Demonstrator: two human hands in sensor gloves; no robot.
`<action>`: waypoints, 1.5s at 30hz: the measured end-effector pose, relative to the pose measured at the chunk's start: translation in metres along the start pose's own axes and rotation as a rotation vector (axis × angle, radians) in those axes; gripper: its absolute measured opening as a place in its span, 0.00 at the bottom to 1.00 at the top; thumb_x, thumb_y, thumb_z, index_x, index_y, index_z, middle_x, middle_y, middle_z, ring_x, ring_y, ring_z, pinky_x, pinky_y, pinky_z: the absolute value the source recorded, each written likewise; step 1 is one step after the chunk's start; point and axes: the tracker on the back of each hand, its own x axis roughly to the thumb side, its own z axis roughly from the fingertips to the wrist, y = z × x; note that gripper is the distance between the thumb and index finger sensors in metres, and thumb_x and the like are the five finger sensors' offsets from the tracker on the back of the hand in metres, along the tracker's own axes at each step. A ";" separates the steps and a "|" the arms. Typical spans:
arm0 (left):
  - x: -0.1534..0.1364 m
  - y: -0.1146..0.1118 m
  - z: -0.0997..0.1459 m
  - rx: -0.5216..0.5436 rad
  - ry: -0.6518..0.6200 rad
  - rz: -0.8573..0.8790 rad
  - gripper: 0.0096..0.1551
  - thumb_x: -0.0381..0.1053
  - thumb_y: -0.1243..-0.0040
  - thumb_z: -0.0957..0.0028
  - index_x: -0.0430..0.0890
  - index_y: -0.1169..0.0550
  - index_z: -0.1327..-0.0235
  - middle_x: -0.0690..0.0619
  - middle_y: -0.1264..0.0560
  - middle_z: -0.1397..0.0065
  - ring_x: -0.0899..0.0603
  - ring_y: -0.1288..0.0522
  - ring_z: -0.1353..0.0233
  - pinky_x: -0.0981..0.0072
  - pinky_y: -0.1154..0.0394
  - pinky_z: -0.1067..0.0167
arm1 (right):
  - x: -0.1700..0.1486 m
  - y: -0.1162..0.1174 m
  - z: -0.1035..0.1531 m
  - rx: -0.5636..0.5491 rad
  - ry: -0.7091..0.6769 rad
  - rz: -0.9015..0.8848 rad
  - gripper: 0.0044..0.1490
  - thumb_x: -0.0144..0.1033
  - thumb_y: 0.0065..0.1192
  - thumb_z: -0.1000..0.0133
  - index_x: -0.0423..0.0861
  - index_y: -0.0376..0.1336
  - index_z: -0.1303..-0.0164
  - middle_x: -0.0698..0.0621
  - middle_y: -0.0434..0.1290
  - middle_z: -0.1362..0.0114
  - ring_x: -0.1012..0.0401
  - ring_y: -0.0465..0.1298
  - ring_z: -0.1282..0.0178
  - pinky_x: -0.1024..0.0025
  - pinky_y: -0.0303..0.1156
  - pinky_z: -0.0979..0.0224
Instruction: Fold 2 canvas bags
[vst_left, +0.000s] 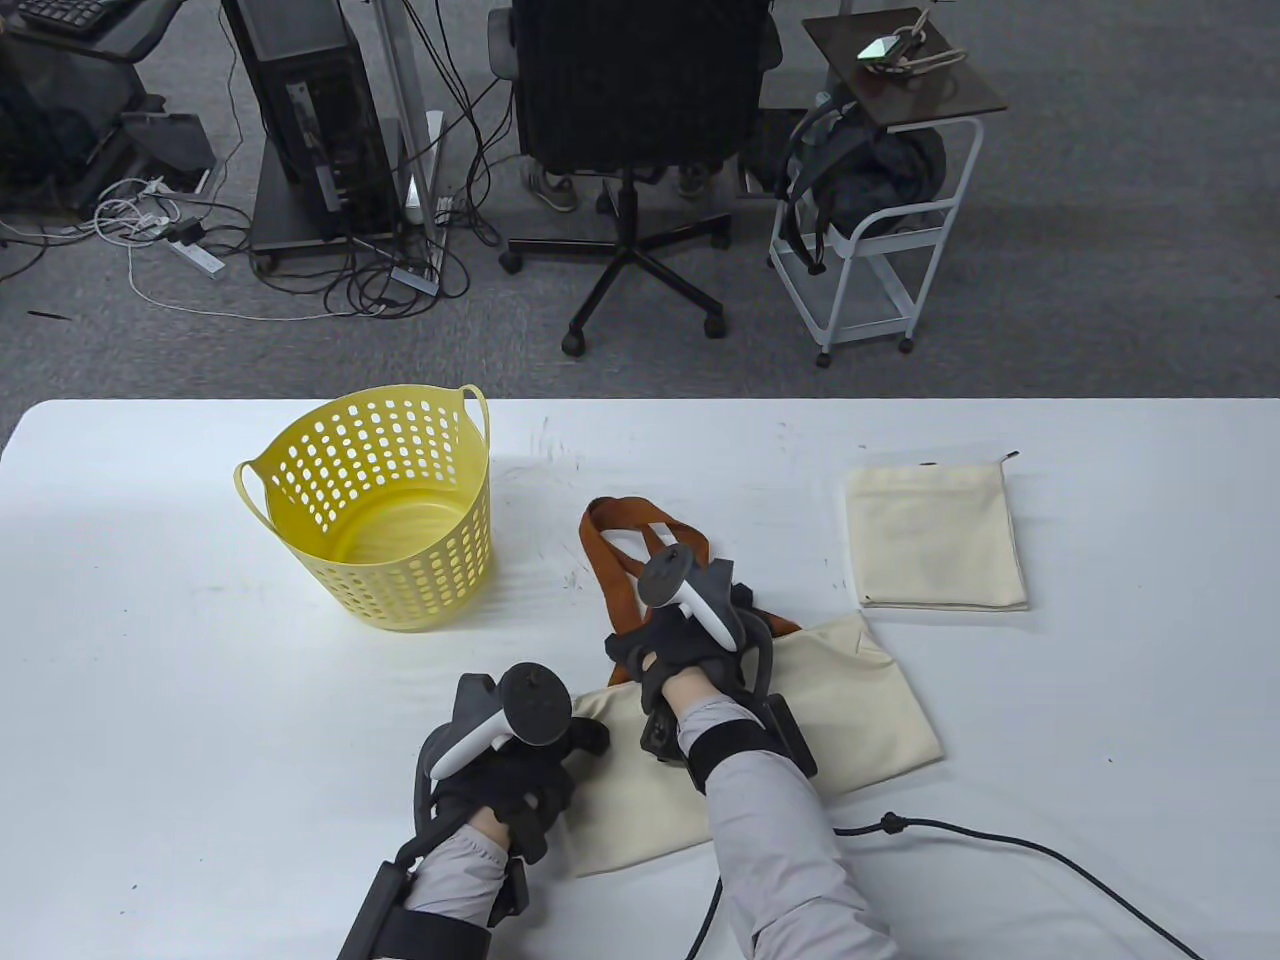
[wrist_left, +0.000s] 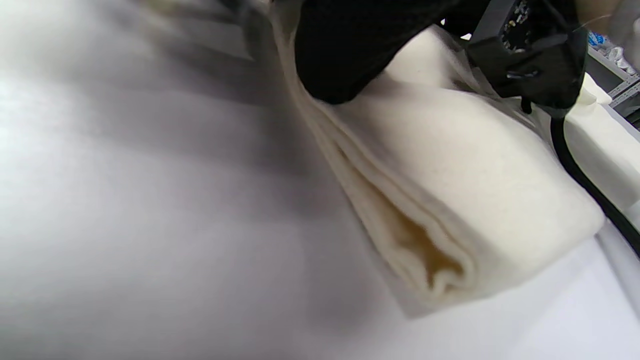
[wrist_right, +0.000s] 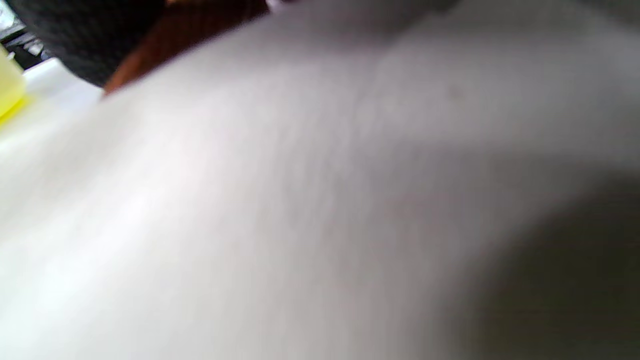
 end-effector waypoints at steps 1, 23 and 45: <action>0.000 0.000 0.000 -0.001 0.000 0.001 0.37 0.37 0.33 0.39 0.63 0.33 0.21 0.46 0.57 0.12 0.30 0.62 0.15 0.20 0.60 0.27 | -0.005 -0.006 -0.002 -0.037 0.027 -0.010 0.71 0.58 0.67 0.44 0.49 0.19 0.24 0.28 0.33 0.19 0.29 0.35 0.23 0.22 0.33 0.29; 0.005 -0.006 -0.003 -0.028 -0.004 -0.042 0.43 0.43 0.34 0.36 0.68 0.45 0.18 0.42 0.63 0.12 0.29 0.67 0.16 0.20 0.64 0.28 | -0.075 -0.094 -0.002 -0.347 -0.106 -0.260 0.28 0.30 0.72 0.49 0.50 0.69 0.37 0.48 0.74 0.37 0.47 0.69 0.32 0.34 0.54 0.25; -0.004 -0.007 -0.006 -0.014 0.025 -0.062 0.46 0.60 0.34 0.39 0.68 0.50 0.18 0.48 0.67 0.12 0.36 0.74 0.18 0.21 0.66 0.29 | -0.181 -0.024 0.091 0.010 -0.203 -0.293 0.27 0.34 0.65 0.46 0.53 0.66 0.35 0.51 0.66 0.28 0.50 0.55 0.20 0.44 0.47 0.22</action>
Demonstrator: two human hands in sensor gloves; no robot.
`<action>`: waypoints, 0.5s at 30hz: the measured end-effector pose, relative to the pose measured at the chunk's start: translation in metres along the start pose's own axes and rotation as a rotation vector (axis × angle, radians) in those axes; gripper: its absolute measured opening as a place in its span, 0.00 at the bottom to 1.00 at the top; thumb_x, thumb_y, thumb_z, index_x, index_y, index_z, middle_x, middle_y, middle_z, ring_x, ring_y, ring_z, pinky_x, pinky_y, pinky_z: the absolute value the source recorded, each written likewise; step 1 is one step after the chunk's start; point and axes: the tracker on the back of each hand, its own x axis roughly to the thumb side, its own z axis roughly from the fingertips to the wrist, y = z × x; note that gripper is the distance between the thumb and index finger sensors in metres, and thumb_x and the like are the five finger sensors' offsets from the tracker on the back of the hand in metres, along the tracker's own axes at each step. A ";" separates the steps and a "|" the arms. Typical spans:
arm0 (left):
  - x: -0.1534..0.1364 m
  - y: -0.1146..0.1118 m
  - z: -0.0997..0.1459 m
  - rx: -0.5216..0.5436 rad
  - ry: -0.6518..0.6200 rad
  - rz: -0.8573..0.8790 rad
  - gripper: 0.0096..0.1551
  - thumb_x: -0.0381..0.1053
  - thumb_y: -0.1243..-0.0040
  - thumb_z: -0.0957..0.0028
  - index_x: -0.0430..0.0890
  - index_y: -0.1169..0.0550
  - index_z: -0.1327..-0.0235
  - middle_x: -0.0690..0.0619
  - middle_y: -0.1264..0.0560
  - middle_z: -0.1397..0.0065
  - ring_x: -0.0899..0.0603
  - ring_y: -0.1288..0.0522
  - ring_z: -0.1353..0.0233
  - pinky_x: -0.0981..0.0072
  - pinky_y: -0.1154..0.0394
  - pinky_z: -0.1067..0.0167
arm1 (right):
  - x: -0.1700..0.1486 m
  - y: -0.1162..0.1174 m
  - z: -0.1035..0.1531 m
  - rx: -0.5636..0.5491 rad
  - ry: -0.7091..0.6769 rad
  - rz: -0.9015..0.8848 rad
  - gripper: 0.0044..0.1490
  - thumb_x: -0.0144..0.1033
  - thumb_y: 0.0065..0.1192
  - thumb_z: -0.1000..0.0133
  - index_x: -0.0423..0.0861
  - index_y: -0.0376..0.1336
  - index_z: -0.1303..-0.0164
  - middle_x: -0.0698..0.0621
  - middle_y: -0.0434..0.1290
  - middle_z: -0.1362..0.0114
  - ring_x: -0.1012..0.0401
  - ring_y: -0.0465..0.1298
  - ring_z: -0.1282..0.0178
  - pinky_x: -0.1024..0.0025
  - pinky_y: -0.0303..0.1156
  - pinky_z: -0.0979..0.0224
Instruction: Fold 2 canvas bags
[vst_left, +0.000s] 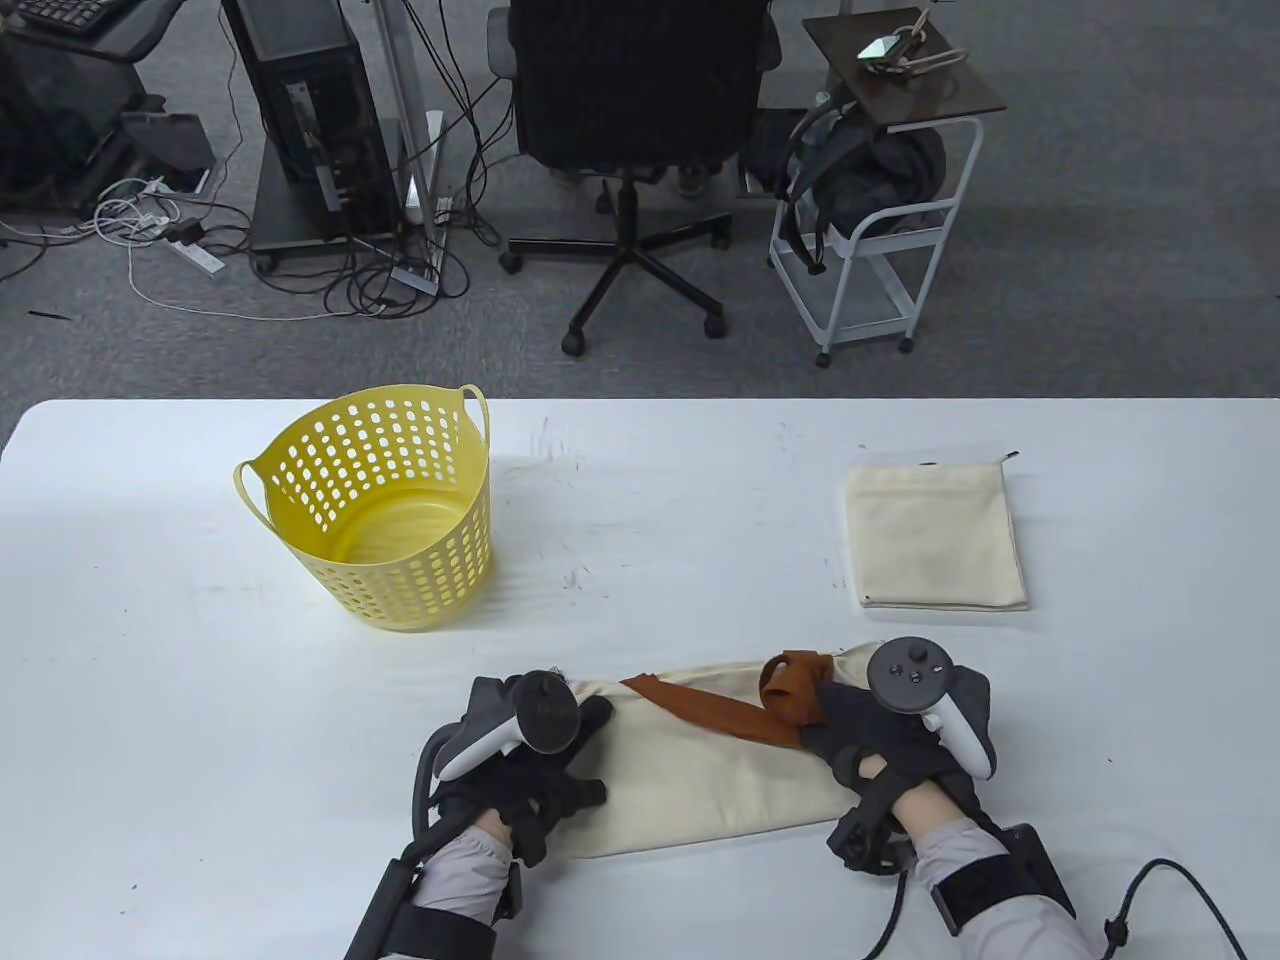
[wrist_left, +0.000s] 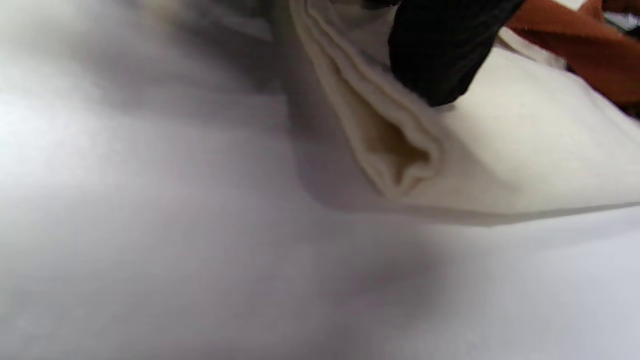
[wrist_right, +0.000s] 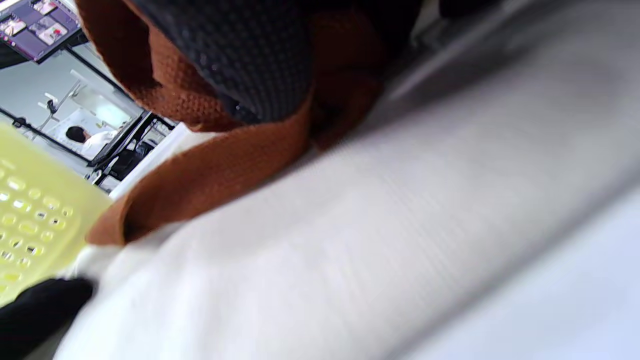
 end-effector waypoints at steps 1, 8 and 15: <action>-0.001 0.000 0.000 0.002 0.001 0.012 0.45 0.59 0.34 0.38 0.68 0.50 0.18 0.47 0.68 0.12 0.36 0.75 0.18 0.21 0.66 0.29 | 0.000 0.003 0.002 0.013 -0.005 0.010 0.27 0.34 0.65 0.45 0.53 0.65 0.34 0.52 0.64 0.26 0.50 0.53 0.19 0.44 0.45 0.21; 0.016 0.000 0.009 0.208 0.058 -0.132 0.39 0.51 0.36 0.36 0.64 0.44 0.17 0.46 0.66 0.12 0.34 0.71 0.18 0.24 0.63 0.28 | 0.003 0.017 0.001 0.092 0.004 0.115 0.28 0.36 0.60 0.42 0.54 0.58 0.30 0.54 0.52 0.22 0.50 0.42 0.19 0.45 0.36 0.20; 0.073 0.005 0.036 0.164 -0.298 -0.077 0.37 0.48 0.40 0.35 0.61 0.43 0.16 0.50 0.56 0.10 0.36 0.59 0.13 0.27 0.55 0.24 | 0.006 0.029 -0.001 0.179 0.029 0.187 0.31 0.37 0.48 0.41 0.56 0.44 0.29 0.54 0.38 0.22 0.50 0.30 0.20 0.45 0.26 0.22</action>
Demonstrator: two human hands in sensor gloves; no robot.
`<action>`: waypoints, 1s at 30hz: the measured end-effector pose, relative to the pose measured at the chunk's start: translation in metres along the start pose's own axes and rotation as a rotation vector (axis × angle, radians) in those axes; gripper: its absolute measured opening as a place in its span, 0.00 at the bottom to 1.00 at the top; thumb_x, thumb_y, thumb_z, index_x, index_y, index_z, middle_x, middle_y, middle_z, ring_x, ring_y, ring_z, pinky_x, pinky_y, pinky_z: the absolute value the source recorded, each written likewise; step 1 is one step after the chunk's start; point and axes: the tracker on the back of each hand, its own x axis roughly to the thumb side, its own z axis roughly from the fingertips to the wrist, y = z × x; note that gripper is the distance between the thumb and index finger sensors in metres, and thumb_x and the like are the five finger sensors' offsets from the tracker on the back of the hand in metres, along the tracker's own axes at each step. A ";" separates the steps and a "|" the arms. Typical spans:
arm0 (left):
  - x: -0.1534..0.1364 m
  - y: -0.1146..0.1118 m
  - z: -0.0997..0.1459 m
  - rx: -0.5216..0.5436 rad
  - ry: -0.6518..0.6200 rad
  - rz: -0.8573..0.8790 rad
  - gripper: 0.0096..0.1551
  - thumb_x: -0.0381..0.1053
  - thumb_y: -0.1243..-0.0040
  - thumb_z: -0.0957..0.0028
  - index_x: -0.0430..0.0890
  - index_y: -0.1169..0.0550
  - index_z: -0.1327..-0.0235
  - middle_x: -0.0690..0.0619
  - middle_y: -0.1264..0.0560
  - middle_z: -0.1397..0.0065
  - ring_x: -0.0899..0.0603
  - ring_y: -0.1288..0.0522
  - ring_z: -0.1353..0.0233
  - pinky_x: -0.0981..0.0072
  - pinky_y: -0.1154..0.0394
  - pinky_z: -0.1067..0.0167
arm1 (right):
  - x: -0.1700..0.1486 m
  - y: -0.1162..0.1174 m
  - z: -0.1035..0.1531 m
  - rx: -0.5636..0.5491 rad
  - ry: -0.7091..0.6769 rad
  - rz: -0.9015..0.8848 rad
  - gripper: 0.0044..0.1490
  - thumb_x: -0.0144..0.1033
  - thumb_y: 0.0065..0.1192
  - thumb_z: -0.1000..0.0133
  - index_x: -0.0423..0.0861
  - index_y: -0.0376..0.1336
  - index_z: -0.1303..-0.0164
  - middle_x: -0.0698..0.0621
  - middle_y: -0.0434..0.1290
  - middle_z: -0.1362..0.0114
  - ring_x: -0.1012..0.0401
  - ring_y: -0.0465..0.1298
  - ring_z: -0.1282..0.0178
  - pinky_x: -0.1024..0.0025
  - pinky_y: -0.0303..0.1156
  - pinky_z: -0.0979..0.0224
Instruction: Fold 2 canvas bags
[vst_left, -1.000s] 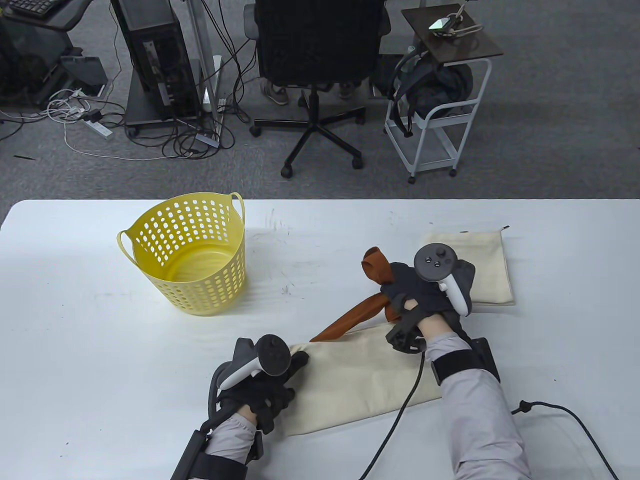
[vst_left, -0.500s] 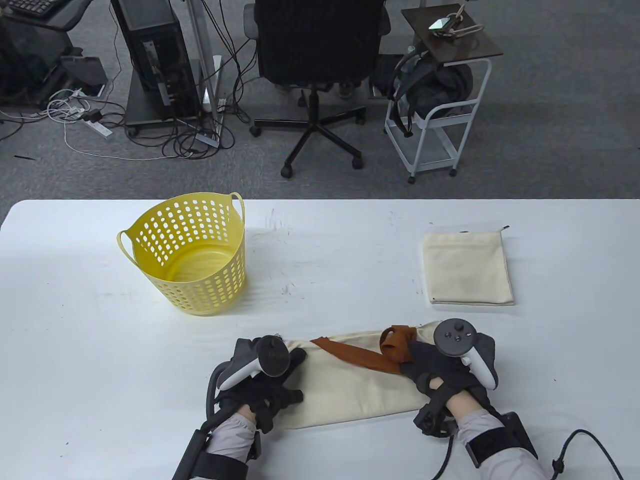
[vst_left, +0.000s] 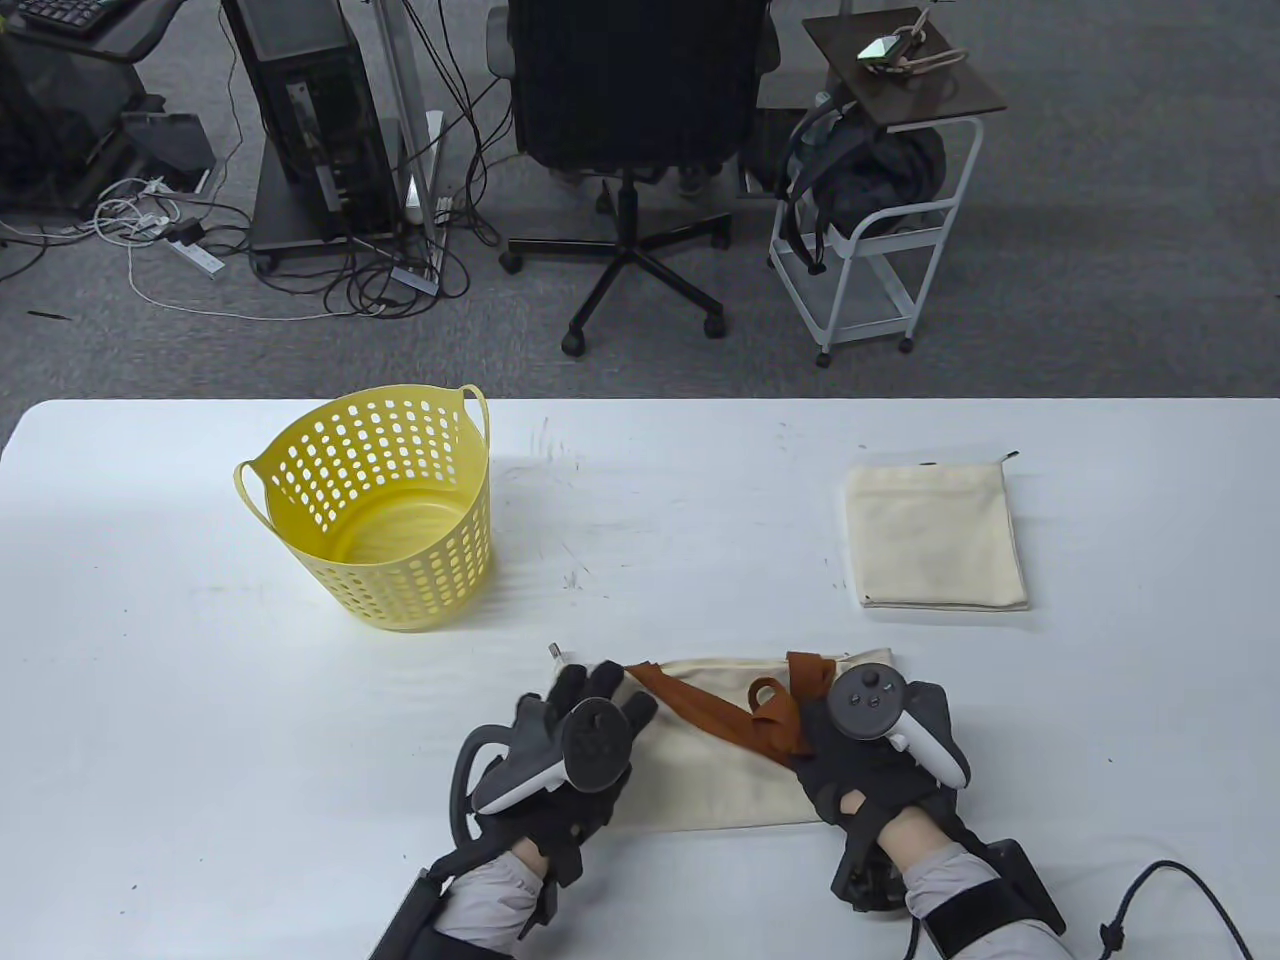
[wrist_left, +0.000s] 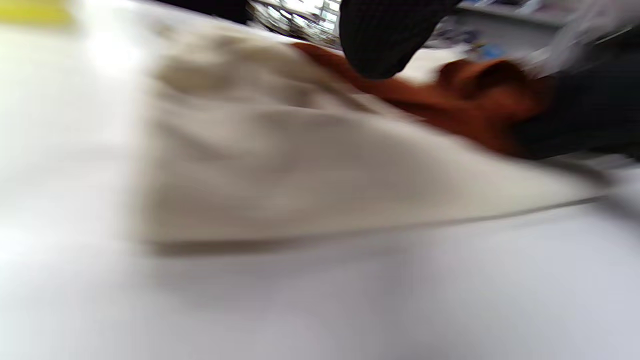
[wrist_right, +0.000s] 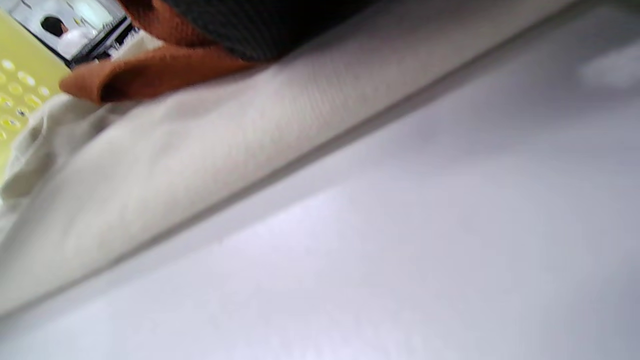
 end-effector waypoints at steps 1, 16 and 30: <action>0.010 -0.003 -0.003 -0.048 -0.101 0.078 0.37 0.47 0.40 0.35 0.59 0.42 0.16 0.48 0.55 0.10 0.35 0.57 0.14 0.27 0.54 0.25 | 0.001 0.002 0.000 0.002 0.004 0.018 0.31 0.37 0.47 0.41 0.56 0.43 0.29 0.54 0.37 0.22 0.50 0.29 0.21 0.45 0.25 0.22; 0.065 -0.057 -0.076 -0.233 -0.015 0.137 0.39 0.49 0.48 0.32 0.52 0.56 0.18 0.51 0.63 0.13 0.44 0.67 0.16 0.38 0.65 0.26 | -0.010 -0.018 0.001 0.215 -0.153 -0.134 0.42 0.31 0.57 0.43 0.46 0.43 0.21 0.47 0.35 0.18 0.46 0.27 0.20 0.43 0.24 0.24; 0.052 -0.051 -0.075 -0.181 -0.049 0.102 0.32 0.45 0.47 0.34 0.53 0.42 0.18 0.57 0.54 0.11 0.47 0.61 0.13 0.41 0.60 0.21 | -0.008 -0.007 0.000 0.045 -0.094 -0.175 0.38 0.39 0.48 0.41 0.59 0.44 0.19 0.50 0.40 0.20 0.49 0.30 0.21 0.46 0.23 0.24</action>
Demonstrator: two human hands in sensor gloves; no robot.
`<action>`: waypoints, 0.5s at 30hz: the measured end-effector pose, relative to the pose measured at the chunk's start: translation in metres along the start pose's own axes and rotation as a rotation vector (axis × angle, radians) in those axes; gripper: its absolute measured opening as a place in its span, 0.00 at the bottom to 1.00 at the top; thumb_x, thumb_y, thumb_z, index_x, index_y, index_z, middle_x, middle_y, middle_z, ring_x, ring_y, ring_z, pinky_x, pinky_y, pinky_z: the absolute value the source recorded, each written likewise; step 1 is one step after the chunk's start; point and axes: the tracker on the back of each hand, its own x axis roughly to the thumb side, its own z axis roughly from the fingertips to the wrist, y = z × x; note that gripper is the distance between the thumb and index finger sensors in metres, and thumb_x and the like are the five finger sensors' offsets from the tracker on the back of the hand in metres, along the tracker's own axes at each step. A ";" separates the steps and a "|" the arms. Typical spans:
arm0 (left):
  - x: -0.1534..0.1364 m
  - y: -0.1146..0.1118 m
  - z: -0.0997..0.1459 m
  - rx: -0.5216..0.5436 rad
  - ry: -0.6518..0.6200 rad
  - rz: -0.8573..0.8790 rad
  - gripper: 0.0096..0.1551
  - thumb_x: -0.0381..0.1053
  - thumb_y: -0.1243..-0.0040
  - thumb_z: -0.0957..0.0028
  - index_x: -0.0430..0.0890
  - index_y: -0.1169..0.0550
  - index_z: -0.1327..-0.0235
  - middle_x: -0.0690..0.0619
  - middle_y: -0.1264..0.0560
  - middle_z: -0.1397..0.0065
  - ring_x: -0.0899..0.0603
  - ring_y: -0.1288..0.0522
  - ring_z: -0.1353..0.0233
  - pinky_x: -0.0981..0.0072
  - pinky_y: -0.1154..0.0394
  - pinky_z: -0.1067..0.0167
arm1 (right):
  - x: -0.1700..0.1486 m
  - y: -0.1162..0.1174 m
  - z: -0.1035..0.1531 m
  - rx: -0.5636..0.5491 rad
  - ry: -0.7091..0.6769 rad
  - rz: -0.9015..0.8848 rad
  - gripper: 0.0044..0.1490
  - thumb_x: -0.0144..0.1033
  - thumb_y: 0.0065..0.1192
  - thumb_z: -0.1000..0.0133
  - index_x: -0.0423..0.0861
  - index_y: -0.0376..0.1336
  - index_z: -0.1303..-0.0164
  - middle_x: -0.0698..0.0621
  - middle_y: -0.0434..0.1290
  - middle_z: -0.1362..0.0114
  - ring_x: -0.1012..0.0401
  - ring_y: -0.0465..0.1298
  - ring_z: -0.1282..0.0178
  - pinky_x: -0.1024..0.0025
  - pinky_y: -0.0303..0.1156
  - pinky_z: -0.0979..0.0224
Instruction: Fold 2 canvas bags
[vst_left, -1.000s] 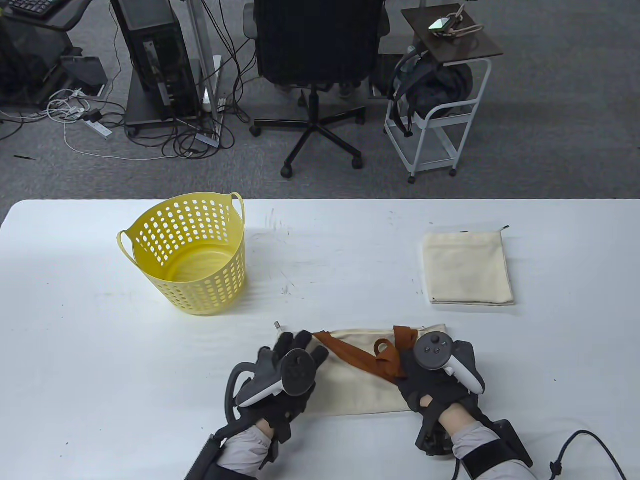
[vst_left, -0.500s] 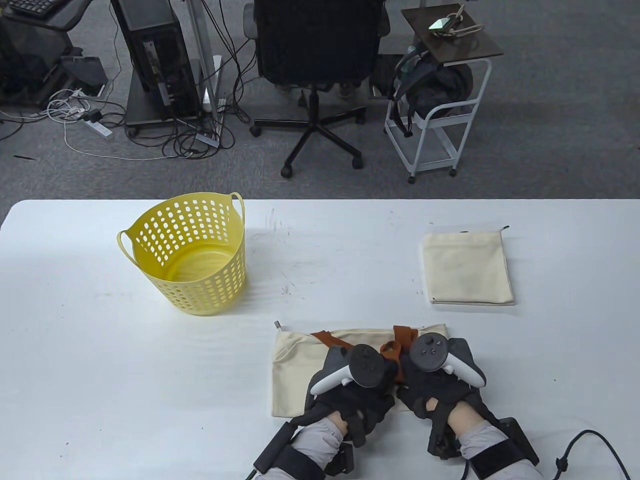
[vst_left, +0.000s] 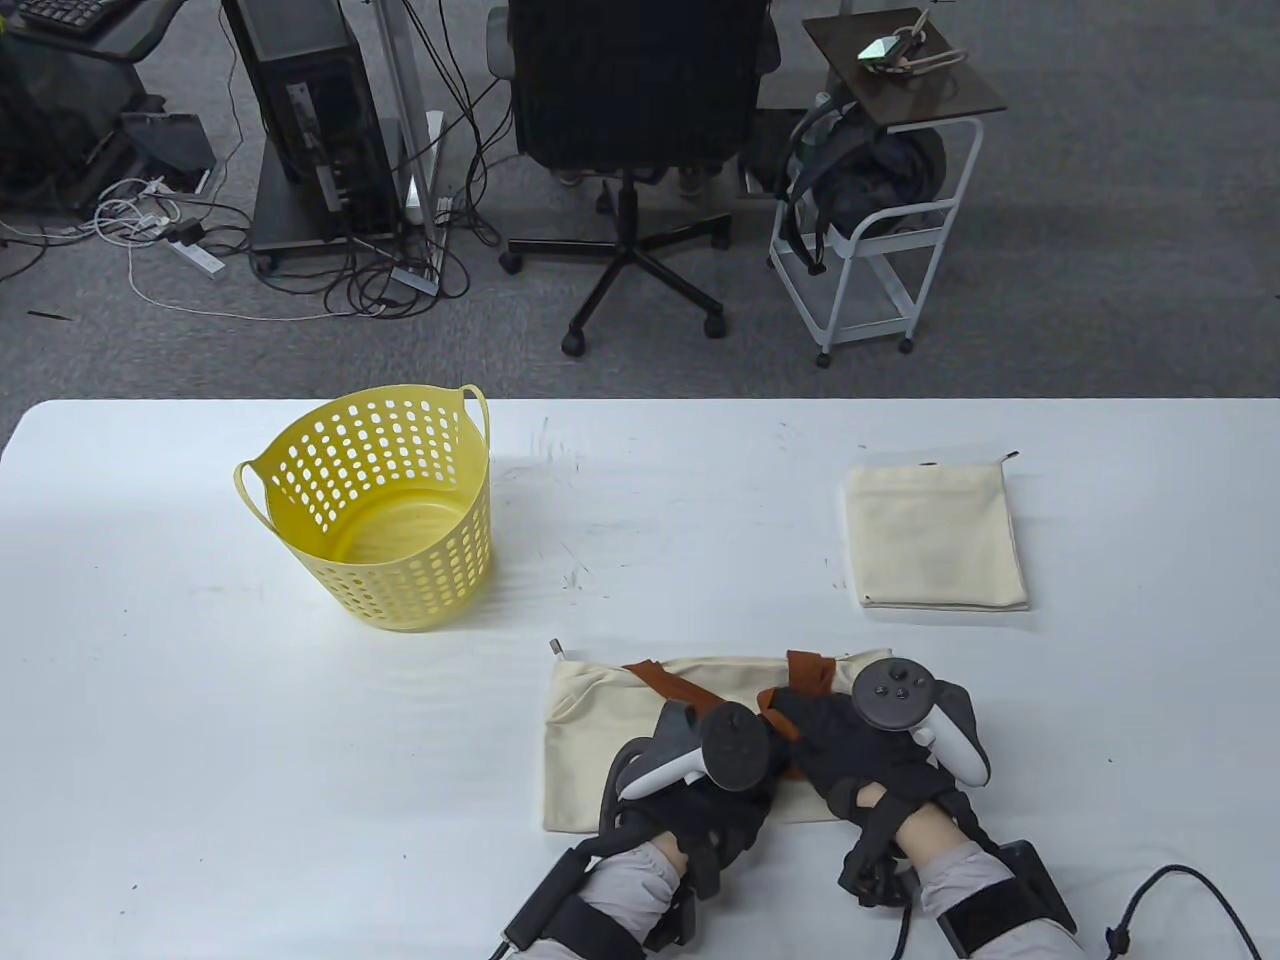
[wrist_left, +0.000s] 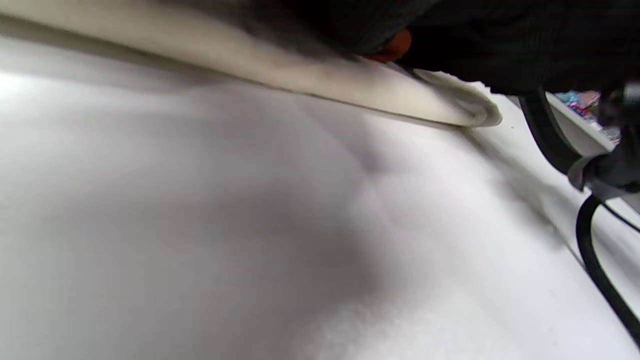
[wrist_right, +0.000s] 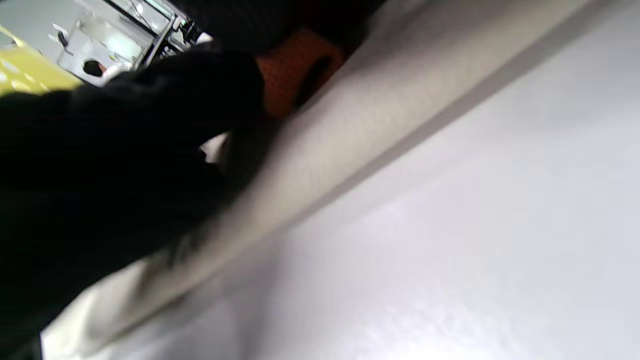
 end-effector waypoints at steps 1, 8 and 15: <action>-0.005 0.004 0.002 -0.012 -0.022 0.039 0.31 0.44 0.46 0.34 0.53 0.40 0.18 0.57 0.53 0.11 0.47 0.60 0.13 0.42 0.60 0.21 | 0.000 0.001 0.000 0.001 0.007 0.013 0.38 0.40 0.50 0.41 0.59 0.45 0.20 0.50 0.40 0.20 0.50 0.31 0.21 0.46 0.24 0.23; -0.055 0.042 0.038 0.226 0.135 0.106 0.33 0.47 0.43 0.34 0.46 0.37 0.16 0.44 0.45 0.12 0.35 0.48 0.16 0.29 0.55 0.27 | 0.004 0.005 -0.001 -0.022 0.046 0.087 0.40 0.41 0.54 0.41 0.60 0.43 0.20 0.53 0.39 0.20 0.51 0.31 0.20 0.46 0.25 0.22; -0.099 0.055 0.057 0.319 0.276 0.208 0.34 0.47 0.40 0.34 0.48 0.38 0.16 0.49 0.50 0.12 0.39 0.50 0.15 0.27 0.59 0.29 | 0.002 0.005 -0.001 -0.023 0.054 0.071 0.40 0.42 0.53 0.40 0.61 0.42 0.20 0.54 0.38 0.20 0.52 0.30 0.20 0.47 0.24 0.23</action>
